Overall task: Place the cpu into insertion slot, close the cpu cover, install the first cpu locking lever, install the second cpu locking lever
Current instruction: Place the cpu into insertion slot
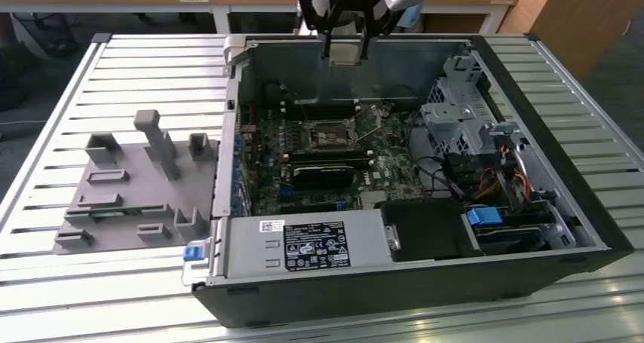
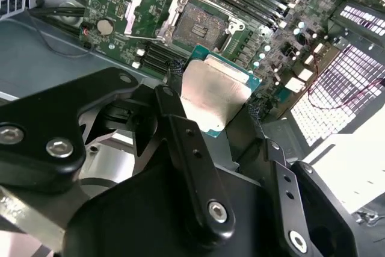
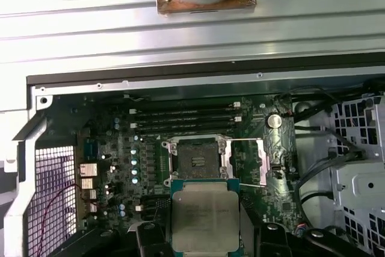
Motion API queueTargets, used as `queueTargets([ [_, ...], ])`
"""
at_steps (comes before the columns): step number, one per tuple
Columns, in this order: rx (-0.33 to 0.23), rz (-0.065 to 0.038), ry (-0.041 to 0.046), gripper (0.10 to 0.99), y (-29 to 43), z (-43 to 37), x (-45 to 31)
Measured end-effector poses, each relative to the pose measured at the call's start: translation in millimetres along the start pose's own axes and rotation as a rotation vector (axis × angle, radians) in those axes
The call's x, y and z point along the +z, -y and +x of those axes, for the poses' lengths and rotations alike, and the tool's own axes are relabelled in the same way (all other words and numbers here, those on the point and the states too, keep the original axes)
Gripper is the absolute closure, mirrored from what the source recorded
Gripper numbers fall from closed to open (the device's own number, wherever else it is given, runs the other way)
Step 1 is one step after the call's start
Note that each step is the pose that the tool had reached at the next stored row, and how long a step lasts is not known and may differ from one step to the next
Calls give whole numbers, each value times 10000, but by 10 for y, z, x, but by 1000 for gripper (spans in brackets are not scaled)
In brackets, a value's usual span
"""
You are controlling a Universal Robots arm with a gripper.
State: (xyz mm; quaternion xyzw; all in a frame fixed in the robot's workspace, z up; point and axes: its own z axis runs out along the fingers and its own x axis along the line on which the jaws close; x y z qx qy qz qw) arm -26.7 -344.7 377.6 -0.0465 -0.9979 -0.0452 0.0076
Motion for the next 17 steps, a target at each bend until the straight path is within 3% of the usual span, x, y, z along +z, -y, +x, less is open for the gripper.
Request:
queueTargets([
  [17, 1071, -19, 97, 545, -5, 0, 6],
])
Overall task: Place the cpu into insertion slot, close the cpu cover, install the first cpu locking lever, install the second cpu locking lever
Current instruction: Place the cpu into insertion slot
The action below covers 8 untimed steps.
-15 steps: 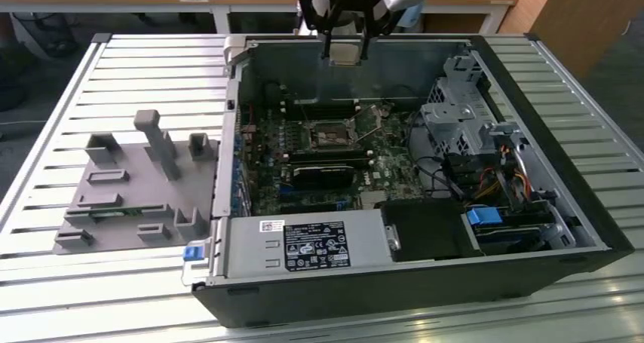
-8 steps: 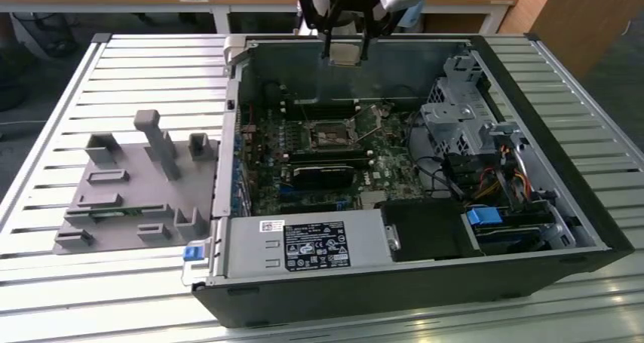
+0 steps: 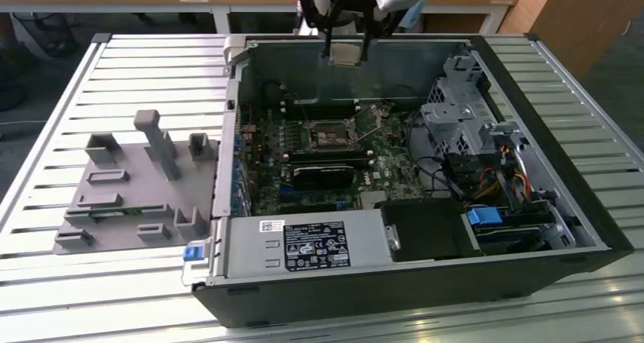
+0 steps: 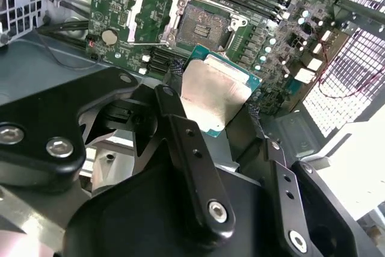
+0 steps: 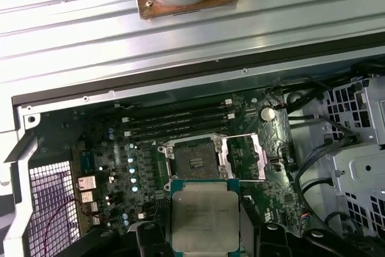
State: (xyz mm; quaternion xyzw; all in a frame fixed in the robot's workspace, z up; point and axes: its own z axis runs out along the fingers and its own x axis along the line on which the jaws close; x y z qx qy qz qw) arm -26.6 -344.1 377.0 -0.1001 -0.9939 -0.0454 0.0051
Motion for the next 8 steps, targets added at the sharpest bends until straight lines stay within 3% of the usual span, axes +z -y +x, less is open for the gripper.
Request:
queueTargets([
  [8, 1125, -21, 100, 545, 0, 0, 2],
])
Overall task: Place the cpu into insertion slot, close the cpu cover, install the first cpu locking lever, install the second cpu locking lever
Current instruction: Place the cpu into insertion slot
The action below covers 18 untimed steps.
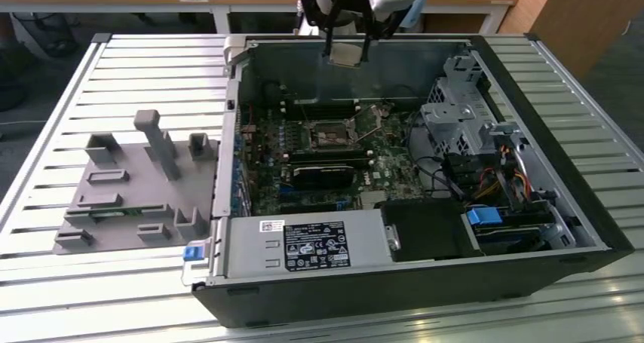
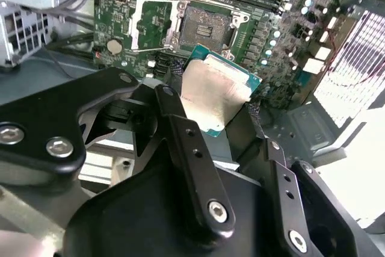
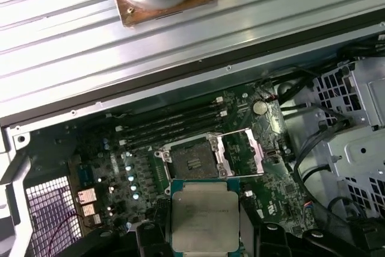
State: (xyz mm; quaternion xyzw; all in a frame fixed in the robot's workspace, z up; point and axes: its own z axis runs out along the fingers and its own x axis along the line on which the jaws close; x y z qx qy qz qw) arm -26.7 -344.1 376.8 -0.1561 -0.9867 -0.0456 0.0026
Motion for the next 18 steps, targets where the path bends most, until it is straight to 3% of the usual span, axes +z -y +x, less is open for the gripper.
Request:
queueTargets([
  [11, 1265, -26, 114, 545, -5, 9, 14],
  [18, 2343, -45, 210, 545, -3, 11, 29],
])
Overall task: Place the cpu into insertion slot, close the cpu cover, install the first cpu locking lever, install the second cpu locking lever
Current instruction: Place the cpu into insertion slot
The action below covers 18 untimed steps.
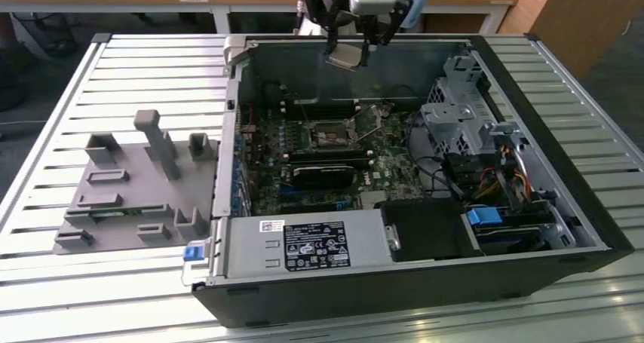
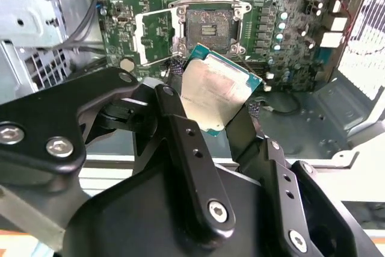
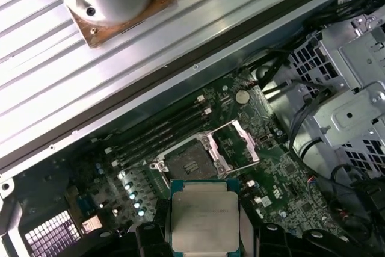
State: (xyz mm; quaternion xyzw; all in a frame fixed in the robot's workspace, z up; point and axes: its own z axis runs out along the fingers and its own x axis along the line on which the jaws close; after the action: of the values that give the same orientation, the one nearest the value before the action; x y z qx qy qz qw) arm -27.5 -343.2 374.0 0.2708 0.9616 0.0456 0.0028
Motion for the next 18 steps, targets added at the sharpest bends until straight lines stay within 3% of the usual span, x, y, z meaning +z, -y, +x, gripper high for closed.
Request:
queueTargets([
  [18, 2566, -50, 230, 545, 3, 2, 37],
])
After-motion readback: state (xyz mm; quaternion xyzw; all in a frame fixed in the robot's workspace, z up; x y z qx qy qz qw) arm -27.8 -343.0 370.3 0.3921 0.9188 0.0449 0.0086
